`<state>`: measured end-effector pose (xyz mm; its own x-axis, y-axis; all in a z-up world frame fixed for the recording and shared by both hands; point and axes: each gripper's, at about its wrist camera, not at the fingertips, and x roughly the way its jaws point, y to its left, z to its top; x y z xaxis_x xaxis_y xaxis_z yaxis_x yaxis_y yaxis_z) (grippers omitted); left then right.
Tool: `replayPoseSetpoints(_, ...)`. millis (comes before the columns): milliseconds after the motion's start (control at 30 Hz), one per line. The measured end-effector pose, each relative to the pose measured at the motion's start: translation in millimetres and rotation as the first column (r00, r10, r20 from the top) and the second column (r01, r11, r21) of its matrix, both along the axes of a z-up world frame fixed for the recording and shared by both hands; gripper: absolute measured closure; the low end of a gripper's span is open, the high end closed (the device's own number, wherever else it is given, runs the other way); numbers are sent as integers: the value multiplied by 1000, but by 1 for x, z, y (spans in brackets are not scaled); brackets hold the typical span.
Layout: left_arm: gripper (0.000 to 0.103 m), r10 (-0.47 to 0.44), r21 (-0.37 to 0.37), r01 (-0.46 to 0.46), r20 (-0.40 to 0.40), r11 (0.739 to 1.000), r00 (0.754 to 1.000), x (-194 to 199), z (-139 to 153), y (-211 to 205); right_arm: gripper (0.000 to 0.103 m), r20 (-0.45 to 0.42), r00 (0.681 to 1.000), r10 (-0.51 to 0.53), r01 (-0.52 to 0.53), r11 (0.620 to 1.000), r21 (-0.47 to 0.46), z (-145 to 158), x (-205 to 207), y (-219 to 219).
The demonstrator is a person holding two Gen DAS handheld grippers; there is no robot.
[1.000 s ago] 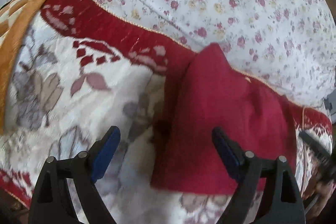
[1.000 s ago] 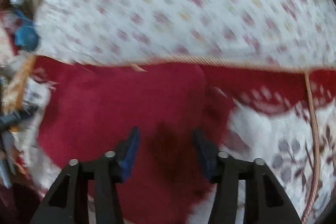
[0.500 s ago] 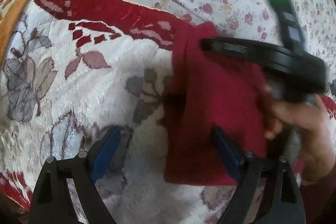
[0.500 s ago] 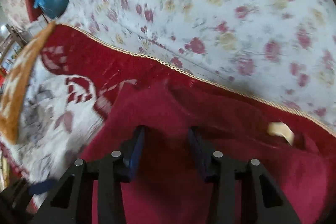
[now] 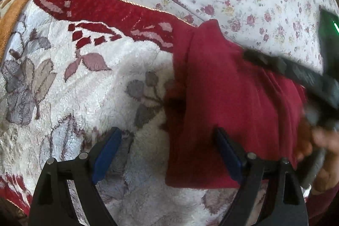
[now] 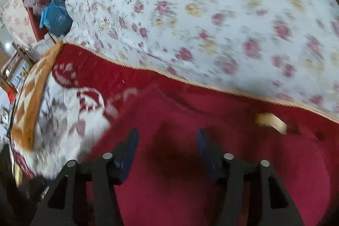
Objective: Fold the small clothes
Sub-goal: 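Fold the held sleeve across the sweatshirt body with the left gripper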
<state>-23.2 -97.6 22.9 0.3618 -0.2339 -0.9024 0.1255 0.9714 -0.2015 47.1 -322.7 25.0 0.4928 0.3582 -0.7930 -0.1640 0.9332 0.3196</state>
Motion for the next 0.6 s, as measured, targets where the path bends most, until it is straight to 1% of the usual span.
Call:
replayPoseSetpoints(67,15,3,1,-3,0,1000,1000,0,0,0,41,-8,999,-35,34,999,-40,-1,-14,-21)
replayPoseSetpoints(100,15,4,2,-4,1,1000,1000,-1,1,0,41,-20,997,-73,71,994,-83,-6,-19,-35)
replayPoseSetpoints(200,15,6,9,-6,3,1000,1000,-2,0,-1,41,-47,986,-160,151,977,-153,-23,-21,-71)
replayPoseSetpoints(267,15,5,14,-5,3,1000,1000,-1,0,-1,43,-31,981,-190,180,965,-192,-35,-15,-84)
replayPoseSetpoints(300,14,5,16,-5,1,1000,1000,0,-1,-2,43,-19,980,-200,193,961,-199,-39,-11,-88)
replayPoseSetpoints(367,14,8,15,-8,-1,1000,1000,1,-1,-2,44,-19,973,-228,222,959,-178,-38,-7,-95)
replayPoseSetpoints(500,14,12,8,-12,-1,1000,1000,3,-2,-1,42,9,964,-267,266,954,-135,-21,-12,-102)
replayPoseSetpoints(567,14,12,5,-12,-1,1000,1000,3,-2,-1,41,19,969,-248,248,956,-155,-20,-16,-101)
replayPoseSetpoints(600,14,11,4,-11,-3,1000,1000,3,-3,-1,41,22,969,-246,245,948,-204,-24,-14,-100)
